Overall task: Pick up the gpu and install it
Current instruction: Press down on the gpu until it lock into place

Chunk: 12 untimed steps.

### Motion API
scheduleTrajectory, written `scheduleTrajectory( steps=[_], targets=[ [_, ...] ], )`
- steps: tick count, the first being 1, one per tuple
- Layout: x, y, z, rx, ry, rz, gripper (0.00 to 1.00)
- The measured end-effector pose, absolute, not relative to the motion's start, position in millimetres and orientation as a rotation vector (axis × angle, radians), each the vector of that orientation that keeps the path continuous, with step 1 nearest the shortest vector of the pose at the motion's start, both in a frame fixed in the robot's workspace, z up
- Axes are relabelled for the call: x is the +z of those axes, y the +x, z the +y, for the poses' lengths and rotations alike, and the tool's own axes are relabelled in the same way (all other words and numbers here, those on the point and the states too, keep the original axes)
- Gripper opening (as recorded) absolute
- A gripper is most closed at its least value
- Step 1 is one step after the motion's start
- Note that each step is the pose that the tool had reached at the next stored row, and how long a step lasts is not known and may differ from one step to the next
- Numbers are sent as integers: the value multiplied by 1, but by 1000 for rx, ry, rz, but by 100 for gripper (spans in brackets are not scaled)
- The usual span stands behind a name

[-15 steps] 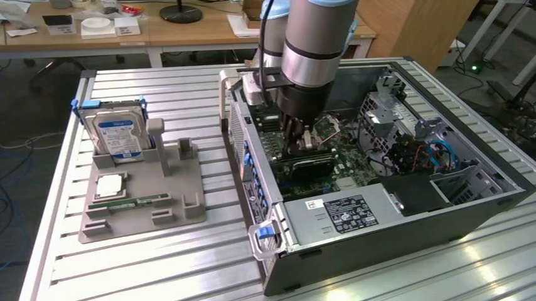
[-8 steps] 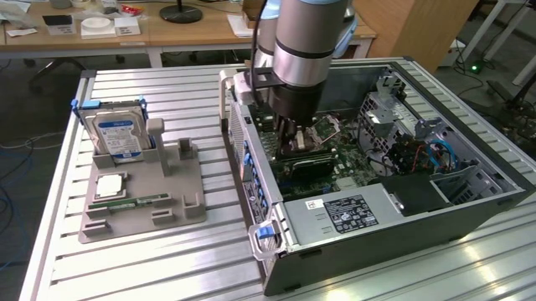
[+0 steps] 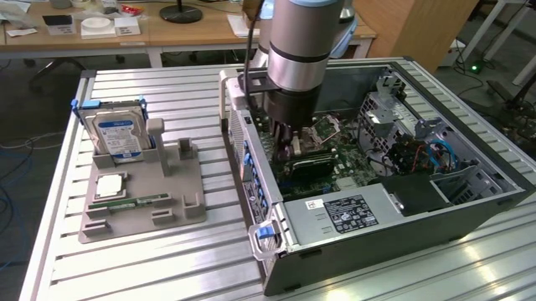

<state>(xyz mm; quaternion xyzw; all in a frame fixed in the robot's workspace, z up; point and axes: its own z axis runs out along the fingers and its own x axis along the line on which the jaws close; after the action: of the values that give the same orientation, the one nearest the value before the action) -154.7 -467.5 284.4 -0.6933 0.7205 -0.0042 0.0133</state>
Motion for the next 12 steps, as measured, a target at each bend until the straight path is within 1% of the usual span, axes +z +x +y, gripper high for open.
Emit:
scheduleTrajectory(
  steps=[12],
  targets=[
    [284, -171, -473, -39, -2171, 2255, 11]
  ],
)
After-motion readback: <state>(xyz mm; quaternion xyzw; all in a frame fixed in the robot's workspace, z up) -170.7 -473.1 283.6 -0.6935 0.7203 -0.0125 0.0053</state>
